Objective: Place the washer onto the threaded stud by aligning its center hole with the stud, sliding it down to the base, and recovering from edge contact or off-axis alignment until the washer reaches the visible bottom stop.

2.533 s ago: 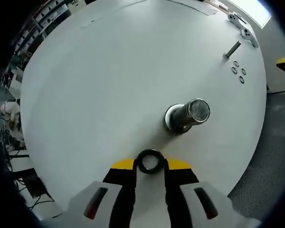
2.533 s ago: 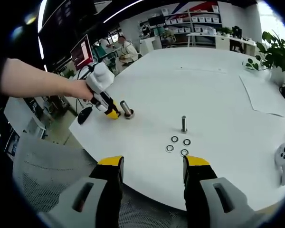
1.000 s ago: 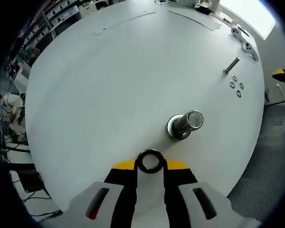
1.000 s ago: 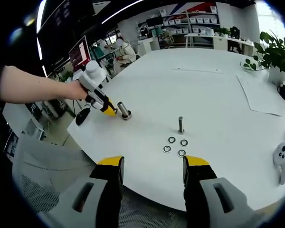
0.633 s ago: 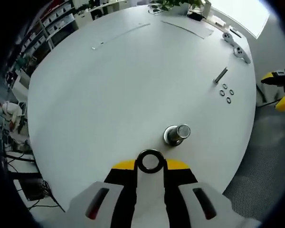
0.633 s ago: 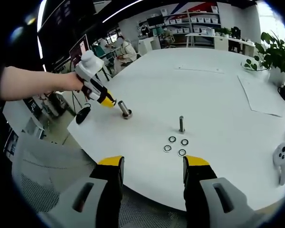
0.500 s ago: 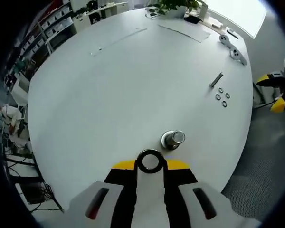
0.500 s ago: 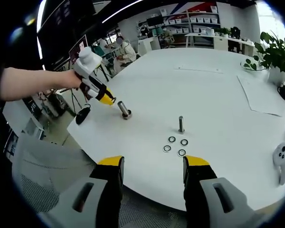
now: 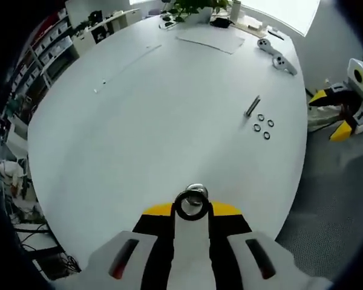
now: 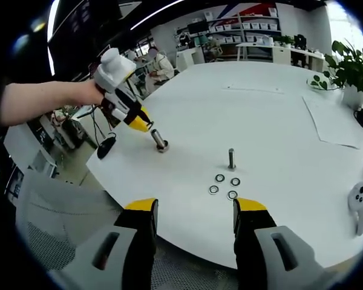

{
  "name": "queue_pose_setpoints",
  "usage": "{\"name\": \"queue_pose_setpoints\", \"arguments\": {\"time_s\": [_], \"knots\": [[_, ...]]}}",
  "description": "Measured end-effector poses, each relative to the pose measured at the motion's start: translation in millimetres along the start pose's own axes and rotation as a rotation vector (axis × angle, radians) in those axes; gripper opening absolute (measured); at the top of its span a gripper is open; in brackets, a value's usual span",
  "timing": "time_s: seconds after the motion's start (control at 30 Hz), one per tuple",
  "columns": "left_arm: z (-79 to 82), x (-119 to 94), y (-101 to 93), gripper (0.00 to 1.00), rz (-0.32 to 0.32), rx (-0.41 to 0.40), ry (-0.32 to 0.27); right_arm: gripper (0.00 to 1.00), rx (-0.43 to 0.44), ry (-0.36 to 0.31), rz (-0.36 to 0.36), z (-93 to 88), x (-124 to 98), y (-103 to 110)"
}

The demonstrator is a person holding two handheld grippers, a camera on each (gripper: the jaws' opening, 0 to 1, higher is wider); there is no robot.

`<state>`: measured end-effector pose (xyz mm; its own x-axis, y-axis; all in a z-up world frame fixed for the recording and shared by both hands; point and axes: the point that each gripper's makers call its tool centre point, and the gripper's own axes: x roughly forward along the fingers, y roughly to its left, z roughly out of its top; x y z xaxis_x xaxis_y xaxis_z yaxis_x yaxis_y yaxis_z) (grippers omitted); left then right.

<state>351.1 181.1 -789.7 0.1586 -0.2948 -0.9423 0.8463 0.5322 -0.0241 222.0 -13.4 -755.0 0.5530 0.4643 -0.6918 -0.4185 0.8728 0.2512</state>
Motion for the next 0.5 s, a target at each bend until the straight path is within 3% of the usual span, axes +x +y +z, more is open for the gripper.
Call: {"name": "queue_pose_setpoints", "arguments": {"time_s": [0.5], "knots": [[2.3,13.5,-6.2,0.18,-0.004,0.05,0.047,0.52,0.004,-0.012,0.005,2.6,-0.6,0.3]]}}
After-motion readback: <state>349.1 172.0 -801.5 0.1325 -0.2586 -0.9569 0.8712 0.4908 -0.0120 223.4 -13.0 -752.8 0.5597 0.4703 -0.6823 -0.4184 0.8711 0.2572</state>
